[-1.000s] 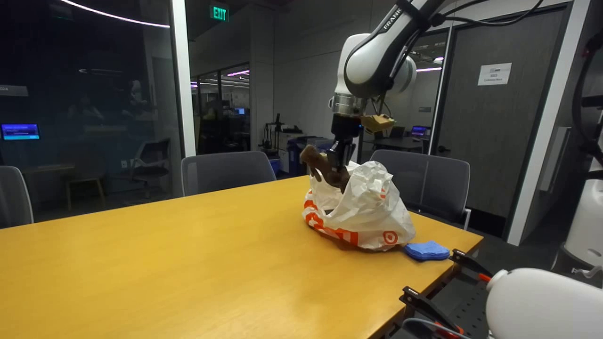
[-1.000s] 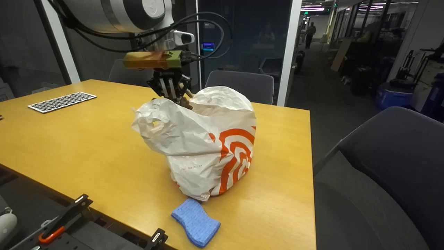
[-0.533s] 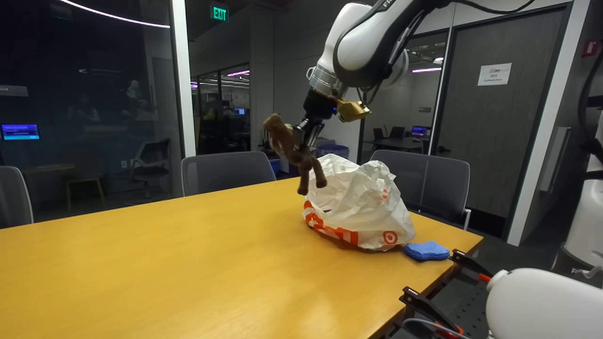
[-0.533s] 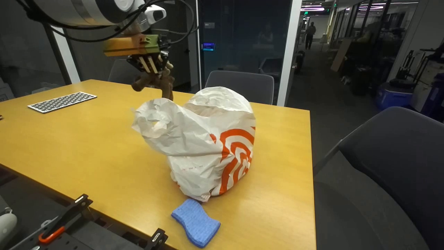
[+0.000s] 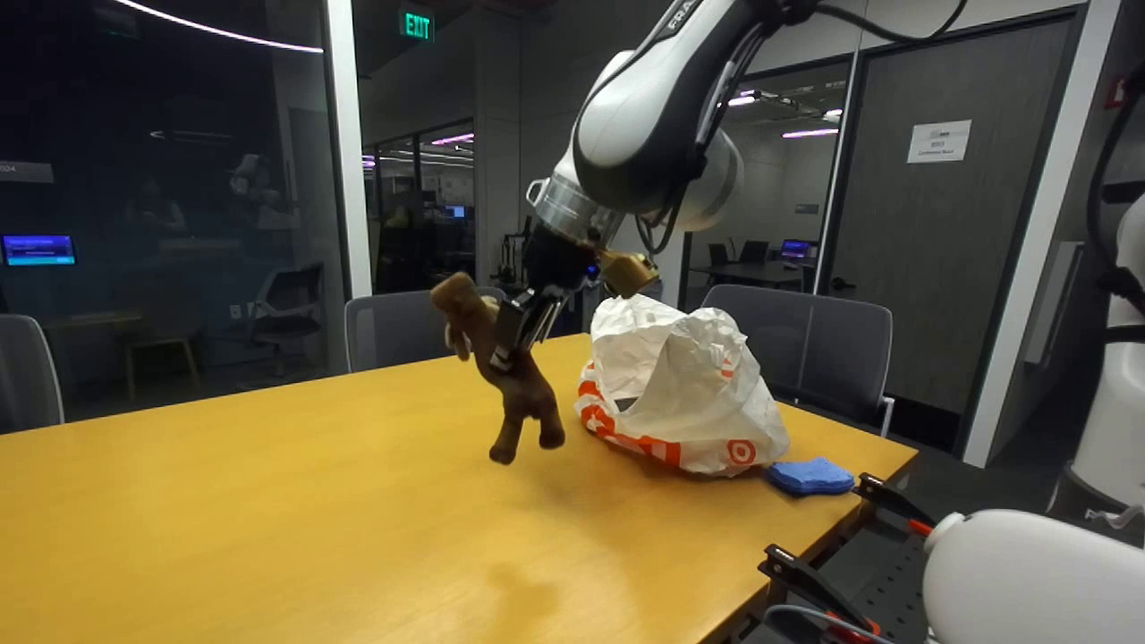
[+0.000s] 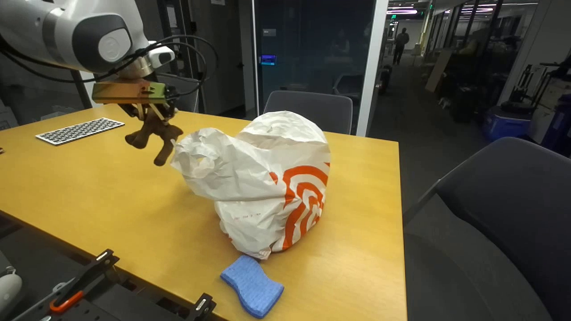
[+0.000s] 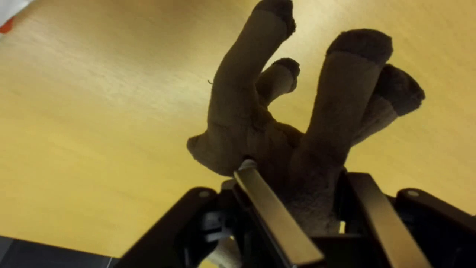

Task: Move the objects out of the bag

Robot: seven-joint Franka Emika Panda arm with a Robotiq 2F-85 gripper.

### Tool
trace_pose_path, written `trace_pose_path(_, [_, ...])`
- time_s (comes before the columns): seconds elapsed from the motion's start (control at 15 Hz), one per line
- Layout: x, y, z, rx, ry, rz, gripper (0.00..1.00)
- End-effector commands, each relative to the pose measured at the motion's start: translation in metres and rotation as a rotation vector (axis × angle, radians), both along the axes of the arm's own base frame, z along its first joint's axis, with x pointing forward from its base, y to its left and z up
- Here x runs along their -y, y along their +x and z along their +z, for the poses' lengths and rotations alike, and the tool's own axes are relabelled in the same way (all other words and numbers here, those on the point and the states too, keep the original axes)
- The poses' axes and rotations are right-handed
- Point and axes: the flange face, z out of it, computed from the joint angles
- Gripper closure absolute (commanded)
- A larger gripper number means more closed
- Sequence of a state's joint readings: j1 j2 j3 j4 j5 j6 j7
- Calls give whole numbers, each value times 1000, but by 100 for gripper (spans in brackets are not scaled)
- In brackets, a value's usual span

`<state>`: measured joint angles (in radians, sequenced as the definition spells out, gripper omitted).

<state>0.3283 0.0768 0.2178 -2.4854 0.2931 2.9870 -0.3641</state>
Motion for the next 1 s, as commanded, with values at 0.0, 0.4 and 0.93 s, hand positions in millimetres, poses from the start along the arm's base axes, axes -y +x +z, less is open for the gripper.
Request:
trace_pose_path(0.0, [13, 25, 2, -16, -44, -29, 24])
trace_pose_path(0.4, [34, 92, 42, -170, -121, -179, 0])
trace_pose_path(0.93, [118, 146, 97, -391, -158, -600, 0])
